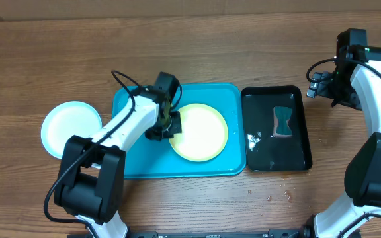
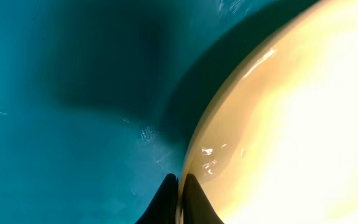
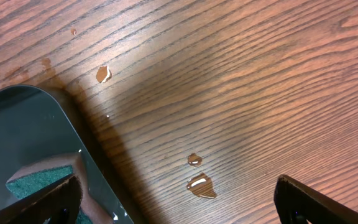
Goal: Clean dirty plates on tray and stack at the side
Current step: 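Lift yellow plate with left gripper and tilt it over black tray, then hold yellow plate tilted over black tray with left gripper, then carry yellow plate left with left gripper to the plate stack, then lower yellow plate onto light-blue plate stack and open left gripper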
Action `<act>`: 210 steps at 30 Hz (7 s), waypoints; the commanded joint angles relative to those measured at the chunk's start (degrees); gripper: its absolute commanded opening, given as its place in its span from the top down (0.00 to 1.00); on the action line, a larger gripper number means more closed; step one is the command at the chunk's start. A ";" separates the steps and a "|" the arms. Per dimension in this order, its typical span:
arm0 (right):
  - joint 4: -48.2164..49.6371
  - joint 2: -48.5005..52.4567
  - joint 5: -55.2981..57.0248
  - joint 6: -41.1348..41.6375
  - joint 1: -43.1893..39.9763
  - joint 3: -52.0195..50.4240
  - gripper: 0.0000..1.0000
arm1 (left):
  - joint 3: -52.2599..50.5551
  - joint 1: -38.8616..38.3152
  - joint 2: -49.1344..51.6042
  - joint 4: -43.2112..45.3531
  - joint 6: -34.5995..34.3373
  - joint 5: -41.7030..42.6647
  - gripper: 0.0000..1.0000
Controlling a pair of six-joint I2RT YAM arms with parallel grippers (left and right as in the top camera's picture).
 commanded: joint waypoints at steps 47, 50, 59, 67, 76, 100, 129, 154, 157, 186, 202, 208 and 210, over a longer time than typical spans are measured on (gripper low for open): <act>0.26 -0.92 0.42 0.39 -0.31 0.59 0.00 | 20.94 -23.45 -0.28 8.15 2.05 -21.11 0.96; 0.26 -0.92 0.42 0.39 -0.31 0.59 0.00 | 23.15 -26.58 -0.28 7.69 3.39 -25.66 0.96; 0.26 -0.92 0.42 0.39 -0.31 0.59 0.00 | 26.60 -36.70 -0.28 7.43 11.69 -46.64 0.96; 0.26 -0.92 0.42 0.39 -0.31 0.59 0.00 | 26.60 -44.96 -0.28 7.87 19.21 -66.05 0.96; 0.26 -0.92 0.42 0.39 -0.31 0.59 0.00 | 26.60 -48.50 -0.28 9.09 22.21 -74.01 0.96; 0.26 -0.92 0.42 0.39 -0.31 0.59 0.00 | 26.58 -48.59 -0.28 9.75 22.10 -73.05 0.96; 0.26 -0.92 0.42 0.39 -0.31 0.59 0.00 | 26.47 -35.82 -0.24 -4.20 -2.58 -28.46 0.96; 0.26 -0.92 0.42 0.39 -0.31 0.59 0.00 | 22.93 29.22 -0.26 -23.78 -3.02 -4.48 0.96; 0.26 -0.92 0.42 0.39 -0.31 0.59 0.00 | 21.14 35.67 -0.26 -23.67 -3.04 -4.33 0.95; 0.26 -0.92 0.42 0.39 -0.31 0.59 0.00 | 8.41 57.37 -0.24 -13.51 -2.34 -4.37 0.88; 0.26 -0.92 0.42 0.39 -0.31 0.59 0.00 | 8.50 52.09 -0.24 -8.28 10.58 19.71 0.14; 0.26 -0.92 0.42 0.39 -0.31 0.59 0.00 | 8.50 44.63 -0.24 -6.12 10.54 19.63 0.00; 0.26 -0.92 0.42 0.39 -0.31 0.59 0.00 | 8.50 43.10 -0.24 -5.86 10.54 19.65 0.00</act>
